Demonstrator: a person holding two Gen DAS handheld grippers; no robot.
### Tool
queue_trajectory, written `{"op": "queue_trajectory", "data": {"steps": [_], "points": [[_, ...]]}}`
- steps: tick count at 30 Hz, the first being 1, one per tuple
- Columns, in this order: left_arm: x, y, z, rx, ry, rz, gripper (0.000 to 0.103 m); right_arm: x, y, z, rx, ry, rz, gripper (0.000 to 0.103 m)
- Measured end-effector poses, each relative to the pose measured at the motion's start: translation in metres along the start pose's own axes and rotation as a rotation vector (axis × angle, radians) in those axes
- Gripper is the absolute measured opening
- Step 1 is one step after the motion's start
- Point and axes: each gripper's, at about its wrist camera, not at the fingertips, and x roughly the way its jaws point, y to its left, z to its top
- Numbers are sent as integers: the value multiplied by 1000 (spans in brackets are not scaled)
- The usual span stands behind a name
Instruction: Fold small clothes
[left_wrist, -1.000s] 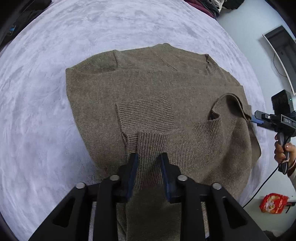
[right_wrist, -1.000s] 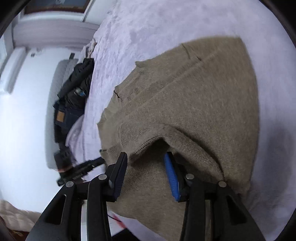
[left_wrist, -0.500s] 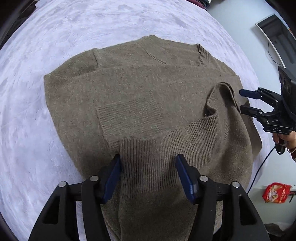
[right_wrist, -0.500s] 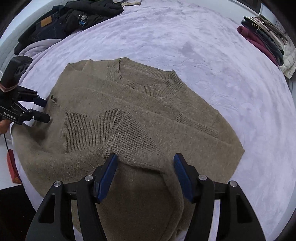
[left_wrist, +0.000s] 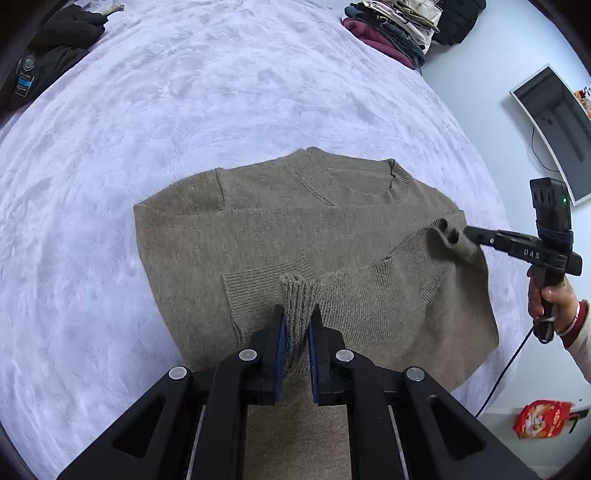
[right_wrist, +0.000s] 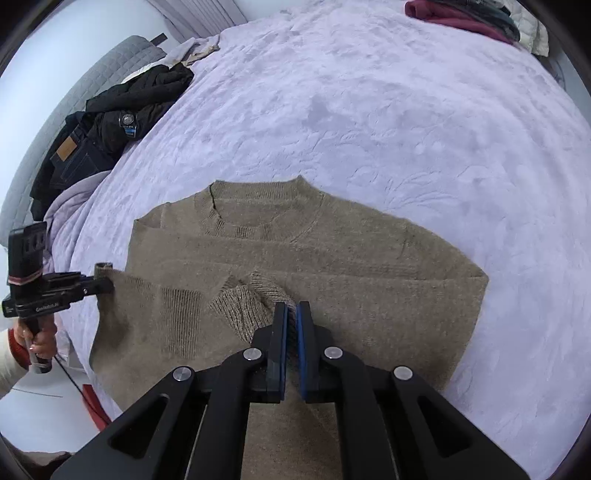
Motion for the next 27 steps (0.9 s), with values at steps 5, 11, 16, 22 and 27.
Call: {"op": "queue_trajectory", "data": {"steps": [5, 11, 16, 22, 27], "points": [[3, 3, -1, 1, 9, 6, 11, 6, 7, -14, -54, 49, 22, 76], [11, 6, 0, -11, 15, 12, 11, 12, 8, -19, -106, 81, -33, 75], [8, 6, 0, -31, 0, 30, 11, 41, -8, -5, 29, 102, -22, 8], [-13, -2, 22, -15, -89, 12, 11, -14, 4, 15, 17, -76, 22, 8], [-4, 7, 60, -26, -162, 60, 11, -16, -11, 45, 57, -117, 3, 8]]}}
